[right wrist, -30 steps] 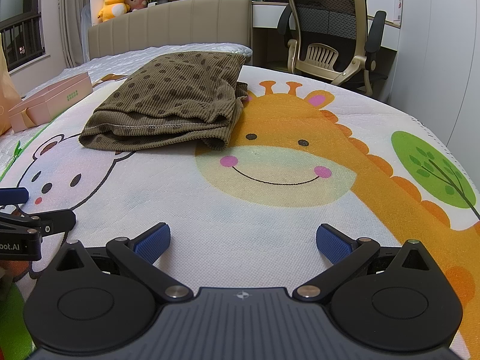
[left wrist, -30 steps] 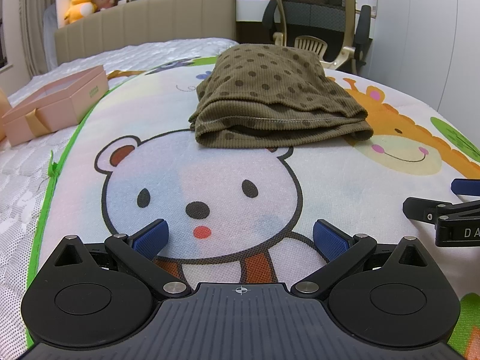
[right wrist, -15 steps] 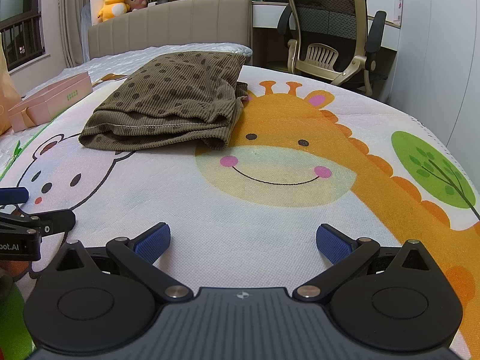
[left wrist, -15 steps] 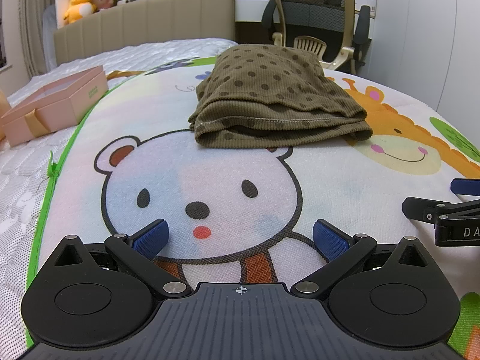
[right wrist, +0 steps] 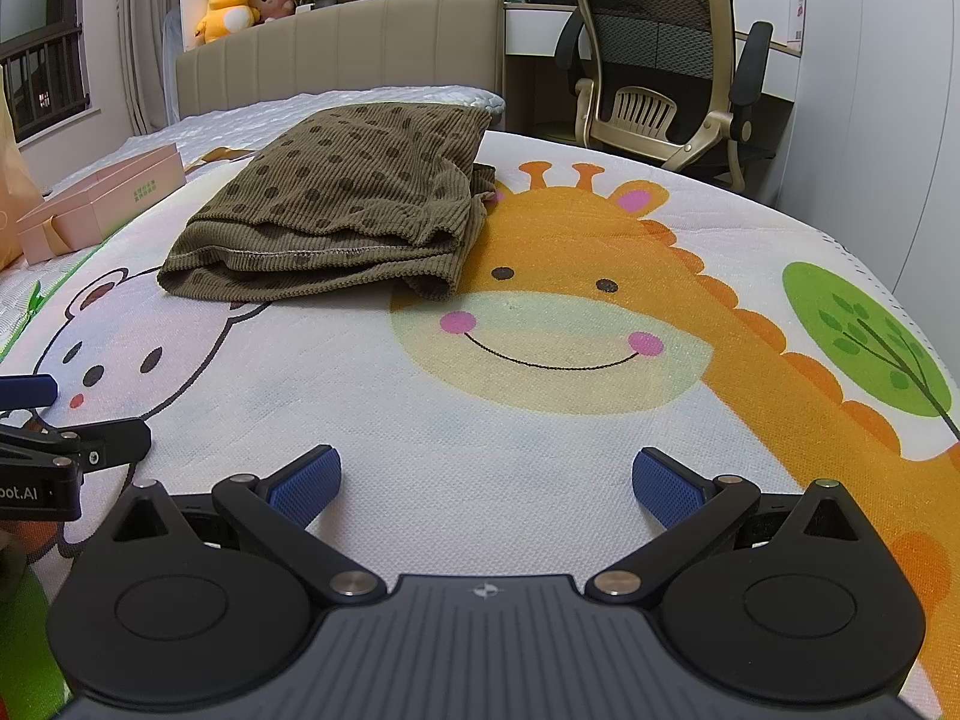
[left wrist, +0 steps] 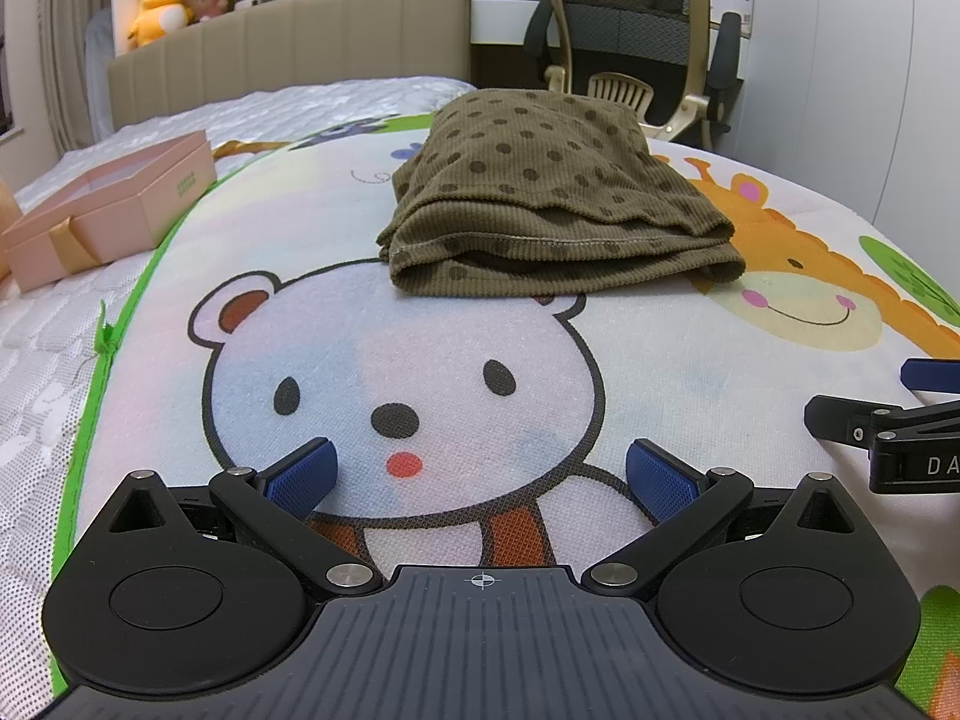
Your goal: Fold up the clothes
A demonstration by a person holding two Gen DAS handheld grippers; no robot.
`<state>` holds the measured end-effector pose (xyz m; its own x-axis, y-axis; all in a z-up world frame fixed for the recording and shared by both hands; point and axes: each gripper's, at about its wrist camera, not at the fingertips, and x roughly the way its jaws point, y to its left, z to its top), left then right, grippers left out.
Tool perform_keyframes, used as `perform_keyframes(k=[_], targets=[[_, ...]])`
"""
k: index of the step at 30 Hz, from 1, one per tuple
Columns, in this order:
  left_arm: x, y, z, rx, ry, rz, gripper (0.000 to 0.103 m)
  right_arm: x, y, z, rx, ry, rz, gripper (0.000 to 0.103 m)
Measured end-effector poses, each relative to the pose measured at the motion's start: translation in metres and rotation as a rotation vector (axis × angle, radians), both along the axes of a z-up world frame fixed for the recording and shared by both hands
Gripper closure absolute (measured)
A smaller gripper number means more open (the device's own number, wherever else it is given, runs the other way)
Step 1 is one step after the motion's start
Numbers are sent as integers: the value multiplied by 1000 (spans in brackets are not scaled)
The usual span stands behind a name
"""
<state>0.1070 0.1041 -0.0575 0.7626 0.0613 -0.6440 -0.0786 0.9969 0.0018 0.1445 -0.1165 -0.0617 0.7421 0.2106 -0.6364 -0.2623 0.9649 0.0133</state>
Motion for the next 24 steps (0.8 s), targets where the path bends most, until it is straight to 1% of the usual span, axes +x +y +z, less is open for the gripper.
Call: perform_keyframes(k=[24], targets=[[2,2,0,-2,0,-4,0,0,1,0,4,-1,0,0]])
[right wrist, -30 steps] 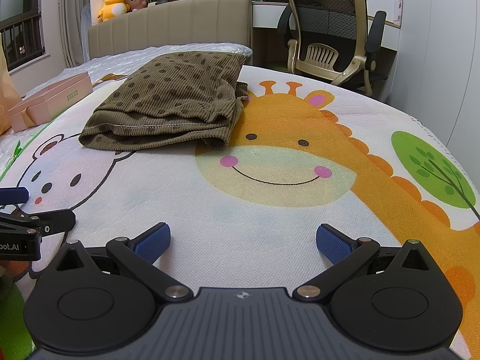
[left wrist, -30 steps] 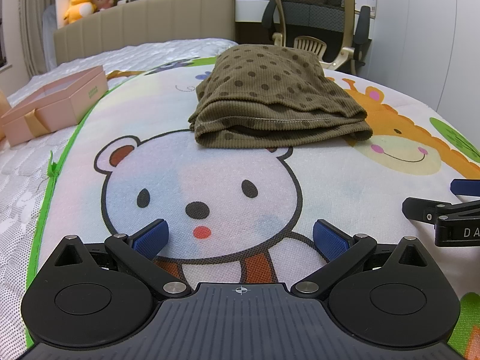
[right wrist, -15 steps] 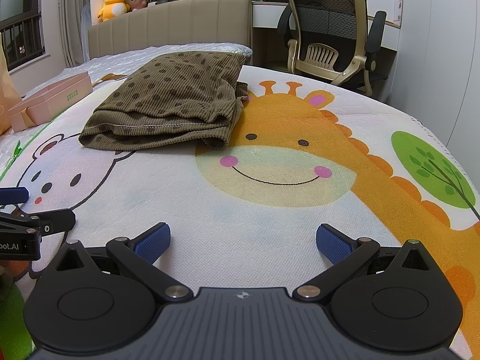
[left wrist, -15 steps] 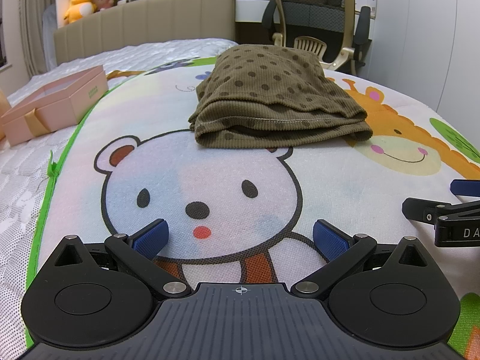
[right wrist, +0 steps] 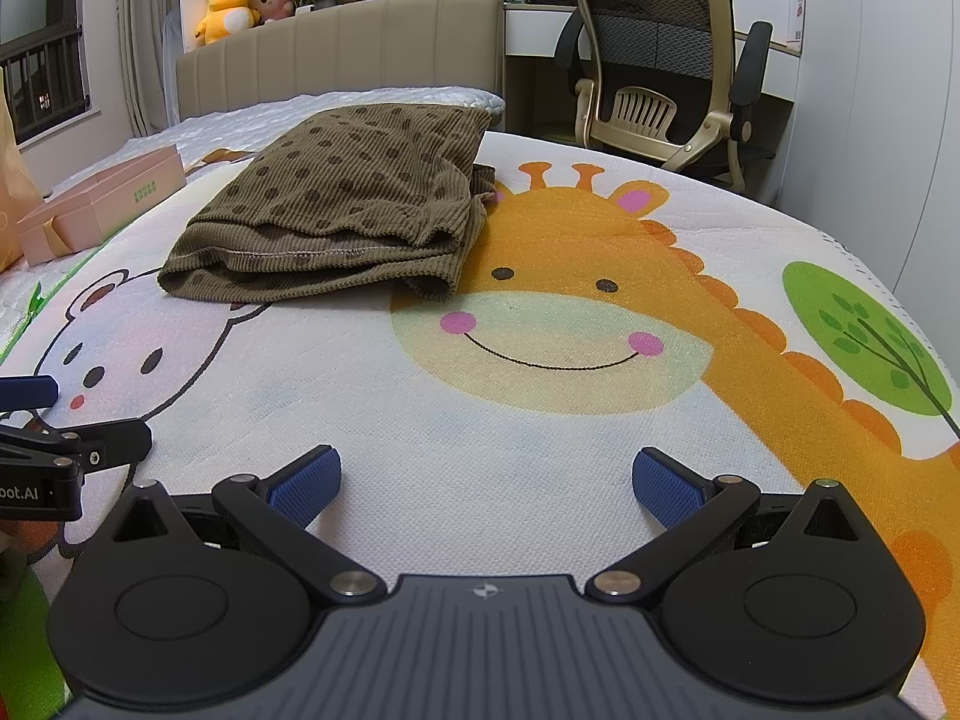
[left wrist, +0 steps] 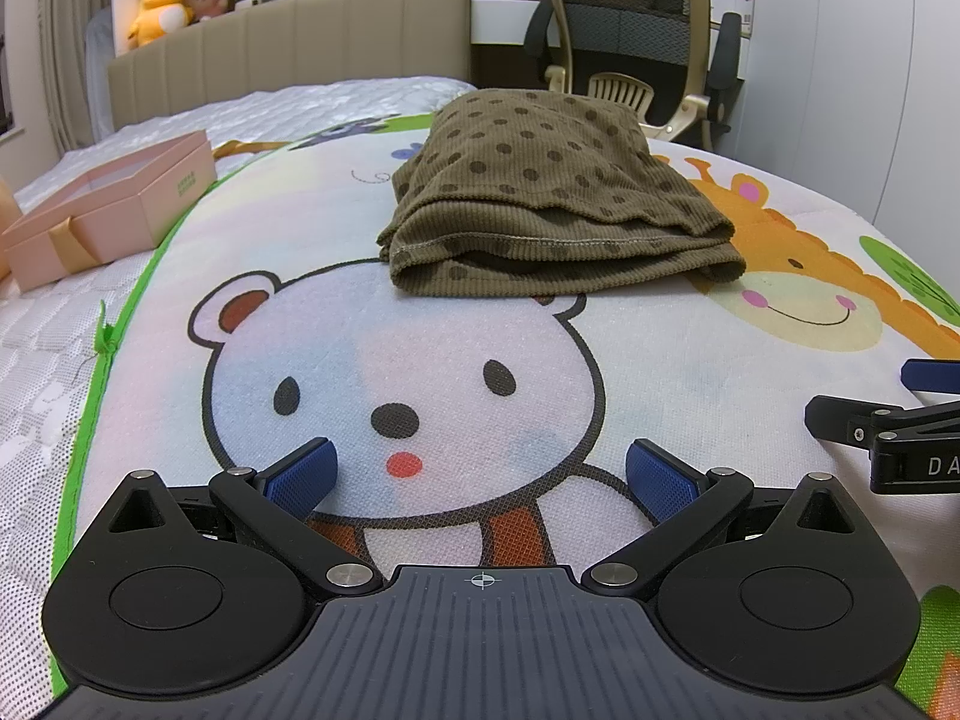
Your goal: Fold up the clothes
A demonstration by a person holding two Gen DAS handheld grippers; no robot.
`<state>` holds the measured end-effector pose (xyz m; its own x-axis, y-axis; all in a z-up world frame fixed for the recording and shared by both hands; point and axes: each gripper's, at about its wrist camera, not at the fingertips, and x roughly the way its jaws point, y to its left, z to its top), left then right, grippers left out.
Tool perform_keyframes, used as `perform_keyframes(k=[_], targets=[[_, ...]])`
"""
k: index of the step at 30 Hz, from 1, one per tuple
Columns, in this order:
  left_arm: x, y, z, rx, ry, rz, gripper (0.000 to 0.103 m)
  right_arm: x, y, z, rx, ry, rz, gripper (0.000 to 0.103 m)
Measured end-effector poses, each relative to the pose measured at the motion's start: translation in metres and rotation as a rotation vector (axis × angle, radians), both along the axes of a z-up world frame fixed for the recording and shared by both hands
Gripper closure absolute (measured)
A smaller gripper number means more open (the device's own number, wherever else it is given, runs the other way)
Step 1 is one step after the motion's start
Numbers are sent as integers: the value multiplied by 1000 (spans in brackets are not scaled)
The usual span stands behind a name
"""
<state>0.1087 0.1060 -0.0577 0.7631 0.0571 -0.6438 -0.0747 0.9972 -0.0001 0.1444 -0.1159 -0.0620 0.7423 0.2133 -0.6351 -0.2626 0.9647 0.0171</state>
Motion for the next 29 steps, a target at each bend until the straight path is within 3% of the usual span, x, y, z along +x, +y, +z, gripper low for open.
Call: perform_keyframes(k=[29], targets=[[-1,0,1,0,5,-8,0,-2,1,1,5,-2,35,0]])
